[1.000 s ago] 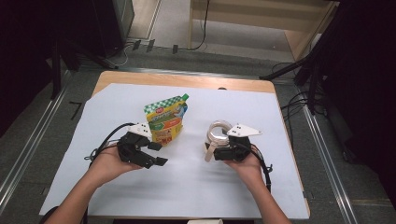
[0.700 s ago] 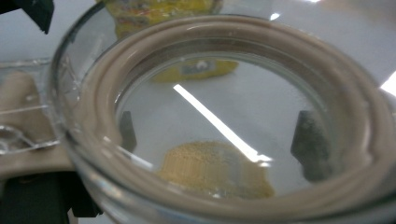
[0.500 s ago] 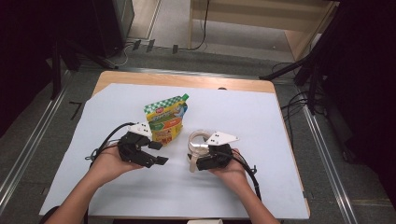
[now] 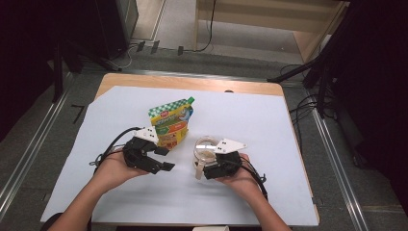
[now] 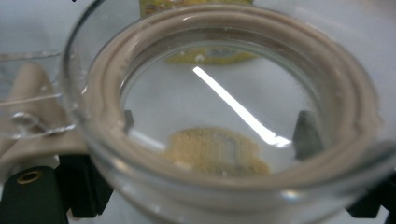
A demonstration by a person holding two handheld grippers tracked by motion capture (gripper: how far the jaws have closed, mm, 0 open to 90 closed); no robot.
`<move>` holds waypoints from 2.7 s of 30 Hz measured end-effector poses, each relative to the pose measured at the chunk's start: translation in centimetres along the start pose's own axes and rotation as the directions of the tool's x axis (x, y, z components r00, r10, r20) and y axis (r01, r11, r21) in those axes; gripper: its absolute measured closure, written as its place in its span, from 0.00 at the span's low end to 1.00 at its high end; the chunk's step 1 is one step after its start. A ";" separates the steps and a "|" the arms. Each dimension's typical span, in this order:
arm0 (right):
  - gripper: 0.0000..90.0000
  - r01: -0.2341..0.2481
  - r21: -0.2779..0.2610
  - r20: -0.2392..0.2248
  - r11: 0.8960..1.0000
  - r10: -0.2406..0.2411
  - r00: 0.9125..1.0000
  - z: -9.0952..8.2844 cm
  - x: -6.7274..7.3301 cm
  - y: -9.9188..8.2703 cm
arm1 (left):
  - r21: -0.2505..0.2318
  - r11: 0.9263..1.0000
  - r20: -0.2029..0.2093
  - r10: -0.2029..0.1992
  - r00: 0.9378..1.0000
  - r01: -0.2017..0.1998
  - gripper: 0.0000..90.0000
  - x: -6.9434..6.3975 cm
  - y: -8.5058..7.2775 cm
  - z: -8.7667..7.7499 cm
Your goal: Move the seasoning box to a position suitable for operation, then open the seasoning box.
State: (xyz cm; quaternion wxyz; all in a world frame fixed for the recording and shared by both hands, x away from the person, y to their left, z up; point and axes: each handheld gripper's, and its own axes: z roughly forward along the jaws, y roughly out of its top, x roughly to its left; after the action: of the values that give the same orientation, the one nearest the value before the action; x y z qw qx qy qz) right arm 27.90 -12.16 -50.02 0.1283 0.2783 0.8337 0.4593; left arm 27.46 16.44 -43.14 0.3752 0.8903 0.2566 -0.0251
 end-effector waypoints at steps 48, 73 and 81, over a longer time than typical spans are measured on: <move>1.00 -0.181 -0.014 -0.002 0.983 0.181 0.984 -7.9 -1.3 -0.7 | 0.018 0.998 0.049 0.055 0.997 -0.056 1.00 -2.4 1.9 5.5; 1.00 -0.168 0.014 0.022 0.986 0.168 0.986 -6.7 -1.3 0.0 | -0.007 0.998 0.045 0.058 0.997 -0.057 1.00 -3.9 2.9 7.9; 1.00 -0.169 0.006 0.049 0.986 0.169 0.984 -6.4 -2.1 0.0 | -0.010 0.998 0.063 0.065 0.996 -0.064 1.00 -4.5 3.8 9.1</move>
State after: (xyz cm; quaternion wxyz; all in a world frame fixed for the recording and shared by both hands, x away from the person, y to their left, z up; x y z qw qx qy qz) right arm 26.59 -17.84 -46.63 0.1073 0.3596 0.8062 0.4574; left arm 26.73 6.04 -46.13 0.3873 0.8954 0.2158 -0.0401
